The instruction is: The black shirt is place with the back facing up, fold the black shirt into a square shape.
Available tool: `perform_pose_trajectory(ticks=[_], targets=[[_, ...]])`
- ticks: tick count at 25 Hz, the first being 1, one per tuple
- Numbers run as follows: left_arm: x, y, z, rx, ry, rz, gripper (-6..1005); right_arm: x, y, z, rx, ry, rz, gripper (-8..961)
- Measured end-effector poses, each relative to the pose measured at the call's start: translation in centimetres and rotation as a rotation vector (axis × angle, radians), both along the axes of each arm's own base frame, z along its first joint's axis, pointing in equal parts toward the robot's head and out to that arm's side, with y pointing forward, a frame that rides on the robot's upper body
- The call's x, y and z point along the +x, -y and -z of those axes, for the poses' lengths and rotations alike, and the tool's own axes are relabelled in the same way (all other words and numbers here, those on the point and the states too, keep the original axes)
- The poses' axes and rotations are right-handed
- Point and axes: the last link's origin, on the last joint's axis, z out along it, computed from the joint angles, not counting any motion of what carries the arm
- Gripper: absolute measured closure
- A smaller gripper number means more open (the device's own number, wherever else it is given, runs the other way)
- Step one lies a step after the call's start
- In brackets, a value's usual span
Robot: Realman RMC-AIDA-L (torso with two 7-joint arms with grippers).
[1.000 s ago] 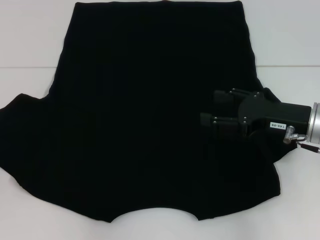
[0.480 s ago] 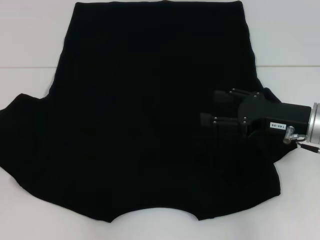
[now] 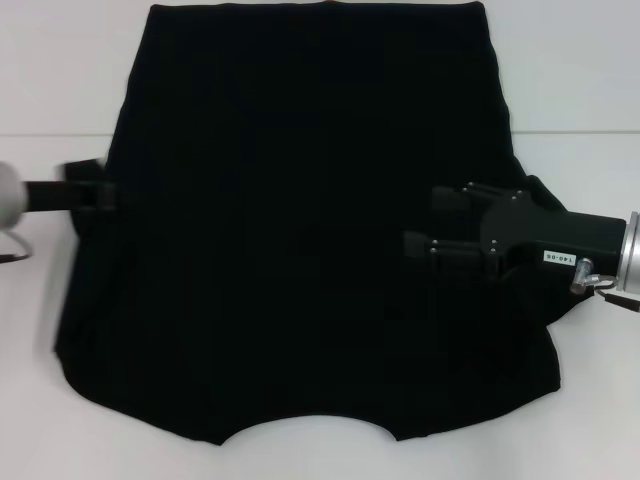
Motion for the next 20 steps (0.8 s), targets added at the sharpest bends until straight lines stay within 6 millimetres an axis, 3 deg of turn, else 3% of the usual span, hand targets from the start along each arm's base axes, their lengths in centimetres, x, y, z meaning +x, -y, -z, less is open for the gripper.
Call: perform_pose_trajectory(ticks=[3, 6, 11, 18, 20], targets=[[2.2, 0.1, 1.4, -0.058, 0.040, 0.084, 961, 0.1, 0.1, 0.0, -0.002, -0.002, 0.002, 66], [3.3, 0.8, 2.5, -0.102, 0.076, 0.143, 958, 0.2, 0.2, 0.0, -0.003, -0.002, 0.005, 66], [3.7, 2.1, 4.9, -0.154, 0.121, 0.206, 954, 0.4, 0.3, 0.0, -0.002, -0.002, 0.009, 66], [4.5, 2.3, 6.2, -0.196, 0.159, 0.253, 948, 0.6, 0.1, -0.3, 0.012, 0.002, 0.020, 67], [5.3, 2.4, 6.5, -0.211, 0.175, 0.294, 819, 0.7, -0.1, -0.5, 0.023, 0.004, 0.031, 67]])
